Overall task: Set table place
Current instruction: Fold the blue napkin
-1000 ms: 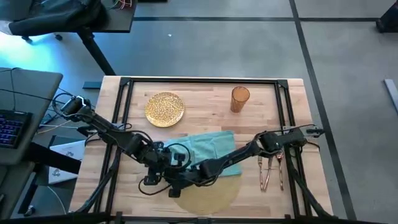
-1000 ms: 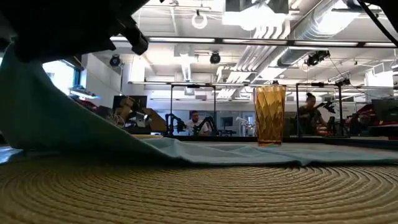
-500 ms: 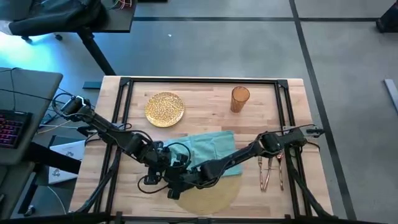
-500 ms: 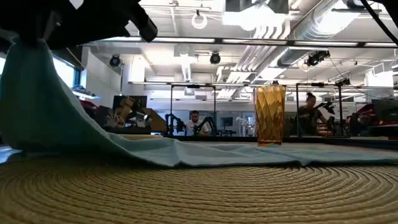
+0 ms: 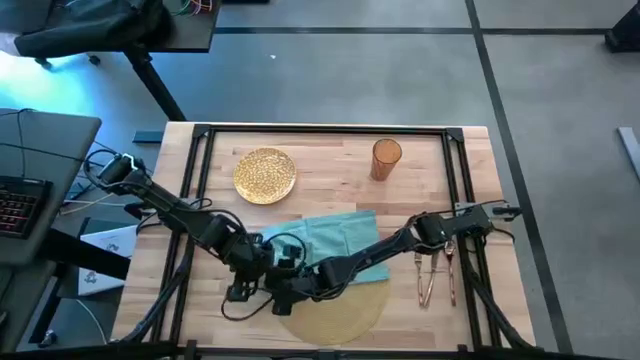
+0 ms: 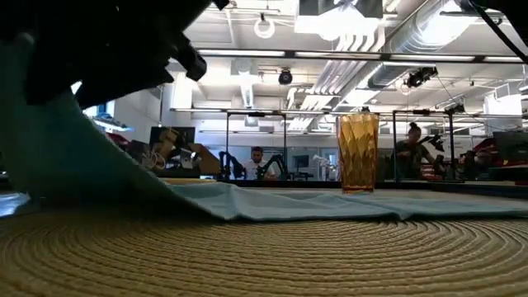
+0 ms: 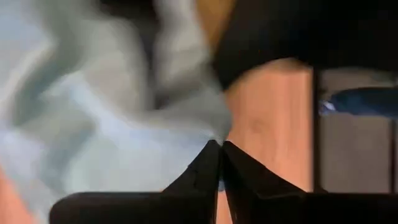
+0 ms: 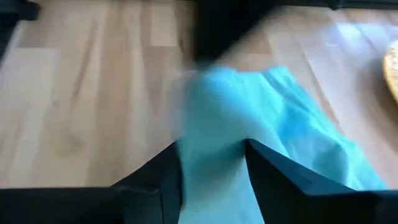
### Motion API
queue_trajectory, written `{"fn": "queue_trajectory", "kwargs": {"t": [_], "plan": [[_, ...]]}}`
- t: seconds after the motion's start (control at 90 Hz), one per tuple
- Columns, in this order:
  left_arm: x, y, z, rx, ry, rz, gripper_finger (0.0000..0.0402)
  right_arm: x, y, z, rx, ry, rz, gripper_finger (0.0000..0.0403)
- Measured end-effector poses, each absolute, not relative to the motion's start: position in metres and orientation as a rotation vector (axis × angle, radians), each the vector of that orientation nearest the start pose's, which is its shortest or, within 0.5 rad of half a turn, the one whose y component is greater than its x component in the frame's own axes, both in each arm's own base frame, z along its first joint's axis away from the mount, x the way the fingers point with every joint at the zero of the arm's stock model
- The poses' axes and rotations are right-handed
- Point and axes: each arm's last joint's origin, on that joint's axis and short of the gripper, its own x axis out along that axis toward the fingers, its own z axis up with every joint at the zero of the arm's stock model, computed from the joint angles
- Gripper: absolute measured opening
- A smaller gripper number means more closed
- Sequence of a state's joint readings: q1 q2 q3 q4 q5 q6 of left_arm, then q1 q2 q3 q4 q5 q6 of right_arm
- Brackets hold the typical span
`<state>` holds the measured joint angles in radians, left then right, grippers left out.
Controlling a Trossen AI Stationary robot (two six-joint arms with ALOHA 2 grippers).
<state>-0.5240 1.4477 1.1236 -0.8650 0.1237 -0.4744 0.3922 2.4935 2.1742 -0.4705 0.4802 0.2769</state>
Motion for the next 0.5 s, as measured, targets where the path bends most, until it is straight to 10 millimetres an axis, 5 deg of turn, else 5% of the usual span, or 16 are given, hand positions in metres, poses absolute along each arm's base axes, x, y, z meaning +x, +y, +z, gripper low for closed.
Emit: {"fn": "queue_trajectory", "kwargs": {"t": [0.3,0.5], "plan": [[0.236,-0.148,0.259,-0.161,1.232,-0.315,0.0000,0.521,0.207,0.180,-0.084,0.540,-0.145,0.0181],[0.236,-0.148,0.258,-0.171,1.225,-0.298,0.0000,0.522,0.206,0.179,-0.099,0.539,-0.144,0.0084]]}}
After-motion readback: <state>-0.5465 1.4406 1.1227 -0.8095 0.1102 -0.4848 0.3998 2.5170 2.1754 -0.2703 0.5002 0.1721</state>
